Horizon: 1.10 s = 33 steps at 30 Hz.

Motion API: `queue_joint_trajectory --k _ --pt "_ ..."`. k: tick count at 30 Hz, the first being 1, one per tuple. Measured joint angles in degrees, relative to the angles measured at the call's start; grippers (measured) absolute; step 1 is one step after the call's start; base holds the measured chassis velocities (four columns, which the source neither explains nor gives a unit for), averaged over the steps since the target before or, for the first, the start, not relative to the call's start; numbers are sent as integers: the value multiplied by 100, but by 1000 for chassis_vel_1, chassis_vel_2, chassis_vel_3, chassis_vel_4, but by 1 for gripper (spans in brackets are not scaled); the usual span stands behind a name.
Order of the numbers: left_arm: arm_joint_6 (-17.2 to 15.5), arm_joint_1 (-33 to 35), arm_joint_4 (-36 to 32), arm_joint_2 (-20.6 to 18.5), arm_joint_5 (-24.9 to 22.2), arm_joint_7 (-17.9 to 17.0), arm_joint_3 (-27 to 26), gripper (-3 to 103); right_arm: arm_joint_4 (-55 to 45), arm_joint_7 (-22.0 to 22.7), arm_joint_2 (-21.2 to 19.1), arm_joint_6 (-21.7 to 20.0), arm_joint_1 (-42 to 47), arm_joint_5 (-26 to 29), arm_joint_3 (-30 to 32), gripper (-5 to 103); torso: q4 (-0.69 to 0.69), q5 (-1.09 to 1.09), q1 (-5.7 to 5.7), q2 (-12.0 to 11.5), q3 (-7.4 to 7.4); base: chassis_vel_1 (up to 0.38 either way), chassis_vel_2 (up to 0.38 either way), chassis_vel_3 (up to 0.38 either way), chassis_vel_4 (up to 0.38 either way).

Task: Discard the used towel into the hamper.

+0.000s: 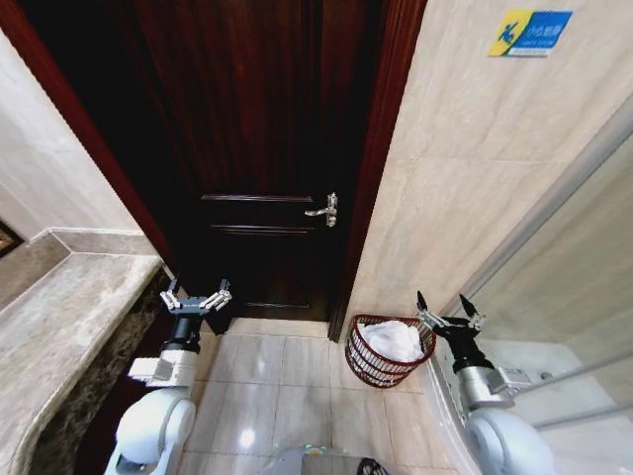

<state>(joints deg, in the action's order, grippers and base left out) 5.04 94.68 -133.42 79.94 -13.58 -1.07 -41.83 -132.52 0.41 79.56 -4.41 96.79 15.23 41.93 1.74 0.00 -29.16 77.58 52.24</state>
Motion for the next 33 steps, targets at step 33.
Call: queue_joint_trajectory --k 33 --pt "120 100 22 -58 9 18 -30 100 -88 -40 170 256 328 -118 -34 100 0 0 14 -33 -18 46 -47 -49 46"
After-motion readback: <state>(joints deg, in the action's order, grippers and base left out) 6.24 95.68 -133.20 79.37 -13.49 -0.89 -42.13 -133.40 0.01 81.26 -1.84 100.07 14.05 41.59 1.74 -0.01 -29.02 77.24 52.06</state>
